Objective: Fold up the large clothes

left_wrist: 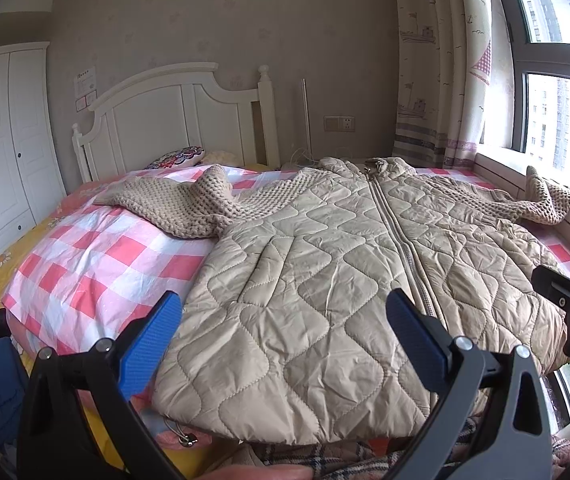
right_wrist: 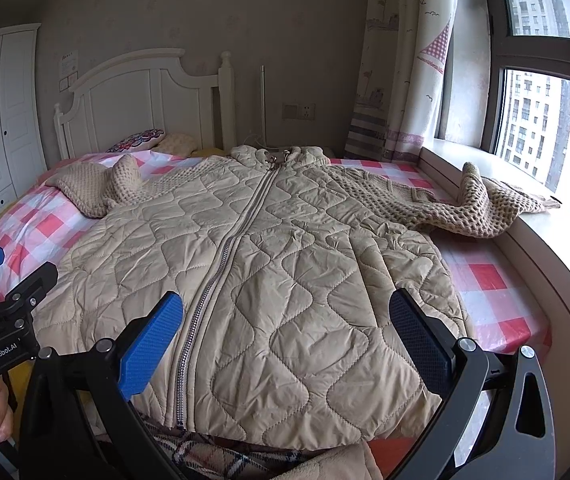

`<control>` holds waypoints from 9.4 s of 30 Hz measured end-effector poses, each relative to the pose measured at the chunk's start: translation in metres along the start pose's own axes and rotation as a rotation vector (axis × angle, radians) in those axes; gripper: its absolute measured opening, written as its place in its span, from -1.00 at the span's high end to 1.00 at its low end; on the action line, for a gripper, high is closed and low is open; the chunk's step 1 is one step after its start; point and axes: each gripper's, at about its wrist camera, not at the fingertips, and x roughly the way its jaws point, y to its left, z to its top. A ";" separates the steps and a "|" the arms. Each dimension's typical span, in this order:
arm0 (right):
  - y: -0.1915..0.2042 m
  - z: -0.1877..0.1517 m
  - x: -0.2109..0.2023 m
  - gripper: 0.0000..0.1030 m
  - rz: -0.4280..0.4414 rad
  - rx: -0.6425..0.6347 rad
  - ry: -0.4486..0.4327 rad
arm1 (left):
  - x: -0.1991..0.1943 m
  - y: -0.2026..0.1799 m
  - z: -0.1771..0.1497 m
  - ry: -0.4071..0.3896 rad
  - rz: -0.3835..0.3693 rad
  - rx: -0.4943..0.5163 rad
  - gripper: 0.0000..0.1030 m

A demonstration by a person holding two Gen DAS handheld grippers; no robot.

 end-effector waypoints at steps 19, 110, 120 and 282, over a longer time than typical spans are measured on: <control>-0.001 0.000 0.000 -0.91 0.002 0.002 0.001 | 0.002 0.005 -0.005 0.006 0.000 -0.007 -0.96; -0.039 0.043 0.203 -0.68 -0.009 -0.509 0.156 | 0.268 -0.020 0.043 0.417 -0.098 -0.041 -0.96; -0.190 0.025 0.193 -0.62 0.374 0.724 0.188 | 0.267 -0.018 0.043 0.416 -0.100 -0.043 -0.96; -0.152 0.029 0.210 -0.41 0.005 0.027 0.258 | 0.368 0.377 0.115 0.173 0.178 -1.036 0.78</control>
